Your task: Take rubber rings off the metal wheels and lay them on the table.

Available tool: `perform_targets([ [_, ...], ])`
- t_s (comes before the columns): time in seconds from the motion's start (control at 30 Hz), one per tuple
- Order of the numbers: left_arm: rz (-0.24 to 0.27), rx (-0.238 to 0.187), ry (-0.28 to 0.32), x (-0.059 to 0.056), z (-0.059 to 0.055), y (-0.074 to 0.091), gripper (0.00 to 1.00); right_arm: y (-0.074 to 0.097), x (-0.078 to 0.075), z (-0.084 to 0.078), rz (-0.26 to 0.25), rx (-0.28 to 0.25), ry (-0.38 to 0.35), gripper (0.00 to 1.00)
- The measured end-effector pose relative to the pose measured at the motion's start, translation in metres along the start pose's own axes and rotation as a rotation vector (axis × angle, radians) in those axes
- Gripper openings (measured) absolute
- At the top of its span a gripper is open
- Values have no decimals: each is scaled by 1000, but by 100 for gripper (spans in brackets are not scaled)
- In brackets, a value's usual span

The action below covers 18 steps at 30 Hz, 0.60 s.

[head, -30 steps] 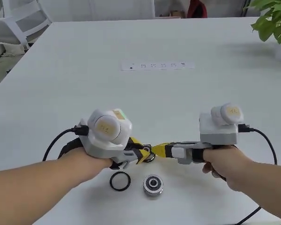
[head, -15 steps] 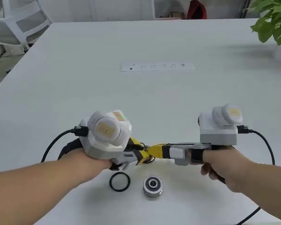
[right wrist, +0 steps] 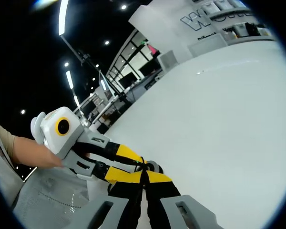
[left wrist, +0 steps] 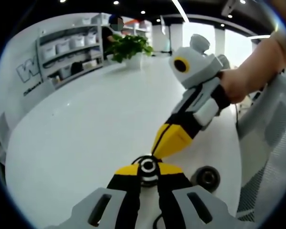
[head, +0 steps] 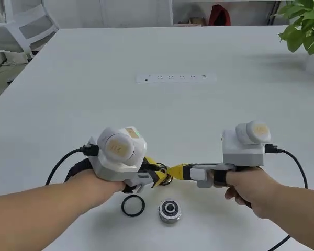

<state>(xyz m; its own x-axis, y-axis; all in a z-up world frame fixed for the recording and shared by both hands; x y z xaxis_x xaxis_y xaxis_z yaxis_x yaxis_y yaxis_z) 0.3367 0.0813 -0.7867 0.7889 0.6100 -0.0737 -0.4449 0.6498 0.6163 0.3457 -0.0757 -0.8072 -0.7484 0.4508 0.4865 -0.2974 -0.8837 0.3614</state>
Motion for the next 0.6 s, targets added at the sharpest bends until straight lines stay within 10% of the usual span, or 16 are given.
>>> perform_targets([
  [0.6,-46,-24,-19,-3,4,12,19,2,1,6,2,-15,-21,0],
])
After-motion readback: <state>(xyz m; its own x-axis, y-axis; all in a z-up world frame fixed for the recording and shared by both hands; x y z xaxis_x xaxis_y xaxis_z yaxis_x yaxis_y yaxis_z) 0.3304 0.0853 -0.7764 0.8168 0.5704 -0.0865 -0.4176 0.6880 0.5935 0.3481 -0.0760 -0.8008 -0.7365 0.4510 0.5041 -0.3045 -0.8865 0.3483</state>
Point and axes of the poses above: the centre of the closed fingertips' face, and the gripper's own axes: y roughly backward along the fingers, x roughly to its left, z roughly out of its top, the point moved 10 cm from there along y, roughly backward along the fingers, and after that the axes turned 9 degrees about y, right-handed, at the moved point
